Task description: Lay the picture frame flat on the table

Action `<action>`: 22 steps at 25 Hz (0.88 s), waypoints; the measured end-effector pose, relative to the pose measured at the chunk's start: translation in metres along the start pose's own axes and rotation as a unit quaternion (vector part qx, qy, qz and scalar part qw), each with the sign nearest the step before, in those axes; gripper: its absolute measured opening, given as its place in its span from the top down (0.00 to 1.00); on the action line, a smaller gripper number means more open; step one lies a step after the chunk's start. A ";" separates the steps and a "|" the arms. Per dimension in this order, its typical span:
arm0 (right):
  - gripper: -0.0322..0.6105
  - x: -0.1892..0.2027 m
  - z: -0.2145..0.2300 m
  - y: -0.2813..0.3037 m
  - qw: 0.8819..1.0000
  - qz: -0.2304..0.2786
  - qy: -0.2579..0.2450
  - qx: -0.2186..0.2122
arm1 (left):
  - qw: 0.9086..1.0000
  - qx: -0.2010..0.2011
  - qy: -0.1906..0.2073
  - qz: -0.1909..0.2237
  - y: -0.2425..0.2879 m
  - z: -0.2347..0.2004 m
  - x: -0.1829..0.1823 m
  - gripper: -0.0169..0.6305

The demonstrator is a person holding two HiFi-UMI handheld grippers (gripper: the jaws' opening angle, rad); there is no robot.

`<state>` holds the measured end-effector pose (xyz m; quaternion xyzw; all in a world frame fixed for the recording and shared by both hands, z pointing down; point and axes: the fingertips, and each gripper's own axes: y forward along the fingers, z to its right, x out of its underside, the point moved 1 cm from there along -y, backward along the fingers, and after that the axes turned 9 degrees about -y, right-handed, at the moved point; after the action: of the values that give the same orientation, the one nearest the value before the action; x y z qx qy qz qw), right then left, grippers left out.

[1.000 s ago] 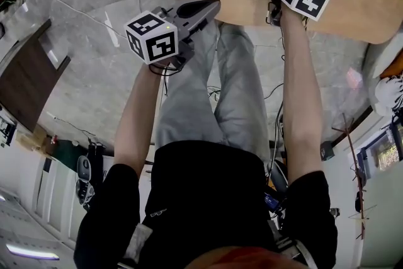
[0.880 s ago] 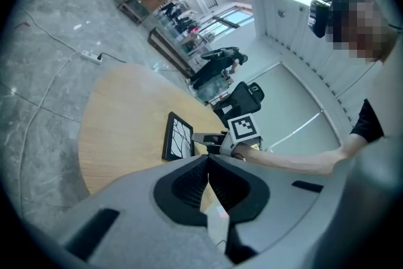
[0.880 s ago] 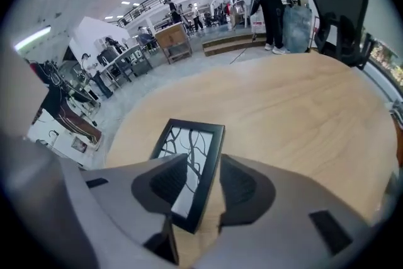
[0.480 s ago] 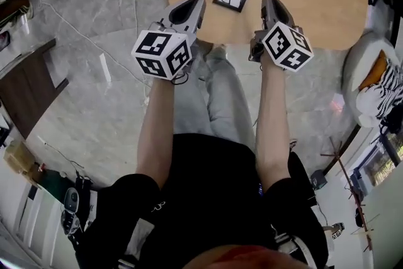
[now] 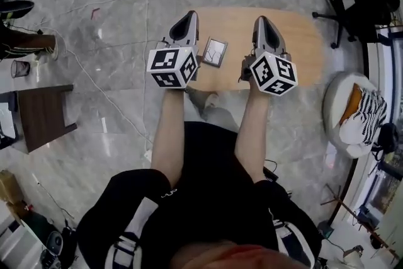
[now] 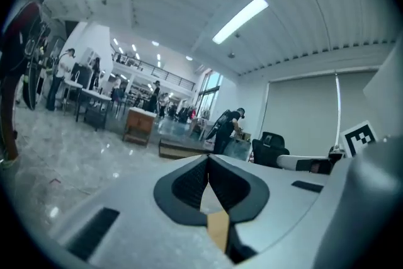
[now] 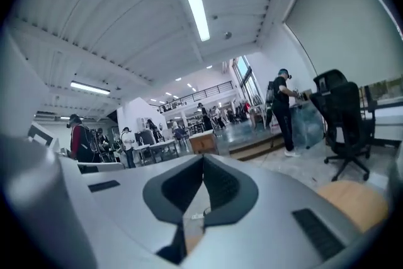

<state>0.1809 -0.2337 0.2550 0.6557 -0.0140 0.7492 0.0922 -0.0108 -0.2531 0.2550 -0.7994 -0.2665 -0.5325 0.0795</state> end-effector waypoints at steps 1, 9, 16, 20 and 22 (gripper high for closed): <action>0.93 -0.018 -0.004 -0.003 1.000 0.014 -0.011 -0.002 | 1.000 0.004 0.008 0.012 0.000 0.009 -0.014 0.96; 0.93 -0.114 -0.019 -0.011 0.993 0.082 -0.077 -0.027 | 0.995 0.010 0.050 0.084 -0.004 0.041 -0.096 0.96; 0.93 -0.118 -0.018 -0.005 0.992 0.079 -0.099 -0.026 | 0.993 0.004 0.064 0.098 -0.001 0.044 -0.112 0.96; 0.93 -0.118 -0.014 0.000 0.991 0.075 -0.108 -0.023 | 0.993 0.001 0.064 0.098 0.004 0.042 -0.115 0.96; 0.93 -0.118 -0.012 0.001 0.991 0.073 -0.111 -0.022 | 0.993 0.002 0.066 0.099 0.006 0.042 -0.116 0.96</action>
<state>0.1829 -0.2473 0.1374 0.7301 -0.0889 0.6757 0.0497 -0.0069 -0.2806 0.1349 -0.7850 -0.1811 -0.5729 0.1508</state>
